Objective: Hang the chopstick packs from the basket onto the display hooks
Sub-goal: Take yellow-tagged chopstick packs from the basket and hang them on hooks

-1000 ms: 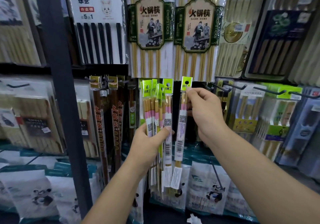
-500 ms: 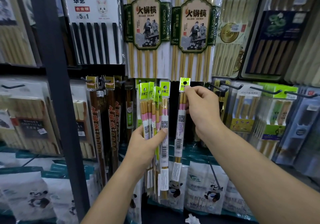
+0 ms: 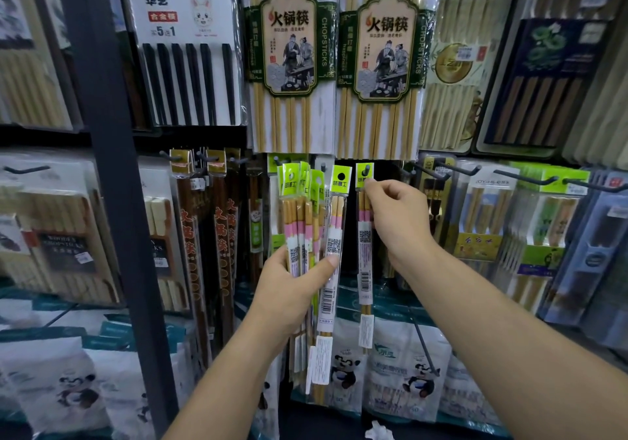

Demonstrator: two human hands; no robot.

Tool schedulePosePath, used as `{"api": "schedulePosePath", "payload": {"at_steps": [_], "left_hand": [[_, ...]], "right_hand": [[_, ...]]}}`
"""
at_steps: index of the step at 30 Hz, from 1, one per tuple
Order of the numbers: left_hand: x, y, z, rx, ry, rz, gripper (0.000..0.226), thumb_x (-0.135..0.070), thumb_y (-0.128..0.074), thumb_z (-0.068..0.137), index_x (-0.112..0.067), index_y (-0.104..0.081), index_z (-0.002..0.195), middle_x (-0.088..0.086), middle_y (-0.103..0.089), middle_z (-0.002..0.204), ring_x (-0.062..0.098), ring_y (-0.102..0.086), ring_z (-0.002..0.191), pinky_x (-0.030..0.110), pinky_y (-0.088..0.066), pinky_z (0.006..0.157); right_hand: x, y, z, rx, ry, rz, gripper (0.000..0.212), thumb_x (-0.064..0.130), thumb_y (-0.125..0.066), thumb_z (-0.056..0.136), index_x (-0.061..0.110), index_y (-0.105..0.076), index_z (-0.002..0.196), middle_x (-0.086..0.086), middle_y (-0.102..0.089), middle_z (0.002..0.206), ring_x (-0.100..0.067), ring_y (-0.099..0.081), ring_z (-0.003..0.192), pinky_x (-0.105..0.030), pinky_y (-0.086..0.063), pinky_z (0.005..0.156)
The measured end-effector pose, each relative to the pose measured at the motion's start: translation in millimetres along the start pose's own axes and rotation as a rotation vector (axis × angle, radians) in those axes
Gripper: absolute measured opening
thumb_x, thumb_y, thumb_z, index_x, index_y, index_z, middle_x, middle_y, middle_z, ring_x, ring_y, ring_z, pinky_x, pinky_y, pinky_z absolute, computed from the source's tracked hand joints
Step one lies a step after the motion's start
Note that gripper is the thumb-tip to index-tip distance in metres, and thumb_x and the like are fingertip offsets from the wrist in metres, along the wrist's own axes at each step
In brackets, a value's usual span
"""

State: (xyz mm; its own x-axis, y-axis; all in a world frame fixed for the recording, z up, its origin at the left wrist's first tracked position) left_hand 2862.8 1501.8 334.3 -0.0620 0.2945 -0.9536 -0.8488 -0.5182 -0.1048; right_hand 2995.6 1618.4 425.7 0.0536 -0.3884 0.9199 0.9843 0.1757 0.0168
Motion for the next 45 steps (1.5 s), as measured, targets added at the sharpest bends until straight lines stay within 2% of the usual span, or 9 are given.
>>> {"api": "schedulePosePath", "payload": {"at_steps": [6,11,14,17,20,26,33,36,45], "left_hand": [[0.8,-6.2,-0.3,0.07,-0.048,0.019,0.039,-0.057,-0.083,0.067,-0.041,-0.074,0.101,-0.01,-0.079,0.102,0.007,-0.074,0.096,0.033,-0.054,0.088],[2.2,-9.9,-1.2,0.084,-0.058,-0.013,0.017,-0.029,-0.084,0.085,-0.031,-0.075,0.1,-0.005,-0.08,0.098,0.012,-0.076,0.093,0.022,-0.057,0.077],[1.5,-12.6,-2.0,0.102,-0.056,-0.045,0.018,-0.019,-0.082,0.088,-0.021,-0.074,0.104,0.001,-0.08,0.098,0.019,-0.077,0.093,0.025,-0.062,0.078],[-0.2,-13.1,-3.3,0.105,-0.064,-0.067,0.02,-0.018,-0.082,0.087,-0.017,-0.074,0.106,0.003,-0.08,0.099,0.019,-0.077,0.094,0.028,-0.062,0.082],[-0.2,-9.8,-2.7,0.078,-0.074,-0.077,0.014,-0.021,-0.081,0.087,-0.024,-0.075,0.1,-0.003,-0.079,0.09,0.013,-0.076,0.086,0.023,-0.058,0.072],[4.4,-3.7,0.2,0.076,-0.046,-0.109,0.017,-0.04,-0.079,0.081,-0.036,-0.075,0.097,-0.006,-0.069,0.077,0.015,-0.065,0.073,0.037,-0.054,0.072],[8.4,-4.4,0.8,0.107,-0.045,-0.098,0.008,-0.034,-0.078,0.089,-0.036,-0.074,0.095,-0.006,-0.066,0.074,0.013,-0.063,0.068,0.033,-0.055,0.071],[9.1,-5.4,0.6,0.128,-0.045,-0.098,0.024,-0.043,-0.077,0.085,-0.023,-0.068,0.096,-0.001,-0.066,0.073,0.016,-0.063,0.066,0.033,-0.053,0.068],[7.6,-8.3,1.7,0.19,-0.068,-0.095,0.042,-0.051,-0.073,0.083,-0.02,-0.061,0.108,0.004,-0.069,0.077,0.022,-0.063,0.065,0.032,-0.053,0.063]], "right_hand": [[-5.9,12.8,-7.0,-0.067,0.073,-0.054,0.021,0.032,-0.065,0.097,0.021,-0.074,0.082,0.008,-0.071,0.074,-0.004,-0.065,0.073,-0.03,-0.054,0.075],[5.1,5.7,-26.5,0.02,0.156,-0.024,0.024,0.031,-0.058,0.1,0.024,-0.072,0.082,-0.003,-0.067,0.079,-0.007,-0.061,0.067,-0.028,-0.05,0.065],[12.1,-0.4,-31.6,0.068,0.148,0.011,0.022,0.028,-0.061,0.1,0.022,-0.073,0.082,-0.01,-0.069,0.081,-0.013,-0.061,0.071,-0.035,-0.053,0.07],[11.1,-1.4,-30.1,0.075,0.099,0.047,0.022,0.026,-0.062,0.1,0.023,-0.074,0.081,0.0,-0.07,0.073,-0.008,-0.062,0.07,-0.033,-0.053,0.071],[11.0,1.2,-23.6,0.045,0.071,0.094,0.025,0.025,-0.062,0.1,0.02,-0.073,0.078,0.006,-0.065,0.066,-0.007,-0.059,0.065,-0.028,-0.05,0.065],[13.4,4.4,-9.7,0.007,0.081,0.091,0.028,0.028,-0.063,0.1,0.023,-0.074,0.075,0.004,-0.064,0.067,-0.009,-0.059,0.064,-0.025,-0.048,0.06],[10.6,6.0,-1.4,-0.042,0.112,0.029,0.028,0.026,-0.063,0.098,0.019,-0.072,0.073,0.009,-0.061,0.063,-0.008,-0.058,0.065,-0.027,-0.053,0.065],[8.5,5.5,1.2,-0.057,0.128,-0.001,0.027,0.025,-0.063,0.097,0.018,-0.072,0.073,0.012,-0.061,0.06,0.002,-0.056,0.055,-0.016,-0.048,0.054],[-6.0,9.1,1.5,-0.125,0.099,-0.146,0.021,0.032,-0.065,0.096,0.018,-0.07,0.082,0.004,-0.068,0.077,-0.006,-0.061,0.071,-0.023,-0.044,0.066]]}}
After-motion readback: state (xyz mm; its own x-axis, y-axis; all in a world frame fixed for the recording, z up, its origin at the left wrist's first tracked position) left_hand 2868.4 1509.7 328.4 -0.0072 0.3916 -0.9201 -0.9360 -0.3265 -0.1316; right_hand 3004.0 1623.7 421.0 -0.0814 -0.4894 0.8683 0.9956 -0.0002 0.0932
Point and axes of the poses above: each hand's wrist, its own z-axis towards the middle knuckle, its own y-axis out of the back of the hand, x = y × z, the point moved 5 cm from there along z, towards the middle knuckle
